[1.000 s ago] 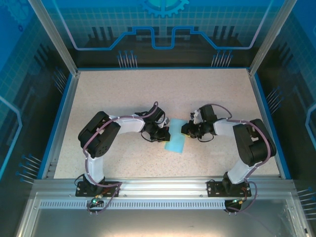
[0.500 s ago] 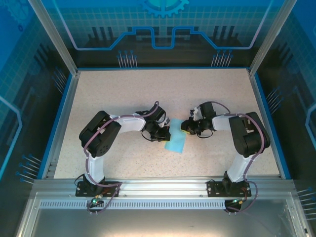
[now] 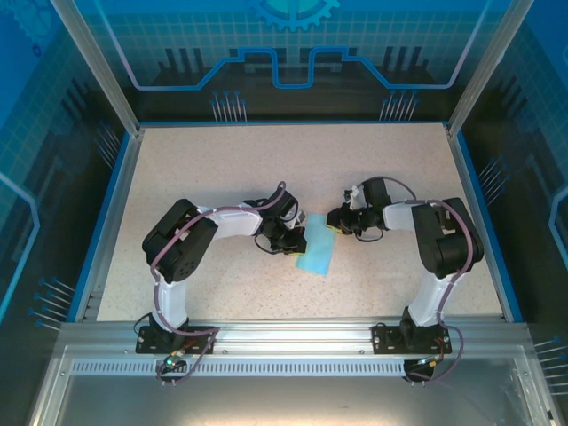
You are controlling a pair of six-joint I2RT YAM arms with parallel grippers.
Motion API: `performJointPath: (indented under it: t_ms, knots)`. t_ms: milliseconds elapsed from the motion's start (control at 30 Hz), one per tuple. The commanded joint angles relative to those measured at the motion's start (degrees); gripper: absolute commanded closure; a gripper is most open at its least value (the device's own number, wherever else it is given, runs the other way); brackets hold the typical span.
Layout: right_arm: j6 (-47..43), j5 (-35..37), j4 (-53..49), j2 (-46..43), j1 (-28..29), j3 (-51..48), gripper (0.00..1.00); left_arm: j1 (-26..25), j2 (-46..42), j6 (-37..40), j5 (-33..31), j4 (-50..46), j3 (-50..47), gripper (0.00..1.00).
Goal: Fold a paper plane with a square sheet of paper (pick it up from the middle)
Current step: Fold the square sheet of paper in half at the center of the table.
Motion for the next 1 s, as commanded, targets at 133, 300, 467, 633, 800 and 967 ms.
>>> performJointPath:
  t_ms: [133, 300, 467, 633, 800, 967]
  knots:
    - [1.6, -0.4, 3.1, 4.5, -3.2, -0.7, 0.81, 0.3, 1.0, 1.7, -1.6, -3.2, 1.1, 1.00]
    - [0.9, -0.7, -0.4, 0.0, -3.1, 1.9, 0.80, 0.3, 0.9, 1.7, -1.6, -3.5, 1.0, 1.00]
    - [-0.7, 1.1, -3.3, -0.6, -3.3, 4.1, 0.80, 0.3, 0.6, 1.4, -1.5, -3.4, 0.9, 1.00]
    - [-0.7, 1.4, -2.6, 2.6, -3.3, 3.8, 0.80, 0.3, 0.4, 1.3, -1.4, -3.3, 0.8, 1.00]
    - [-1.2, 5.1, -4.5, 3.7, -3.4, 3.4, 0.80, 0.3, 0.3, 0.7, -1.2, -2.9, 0.5, 1.00]
    - [-2.0, 4.5, -7.1, 0.6, -3.8, 4.2, 0.80, 0.3, -0.1, 0.3, -1.2, -2.7, 0.3, 1.00]
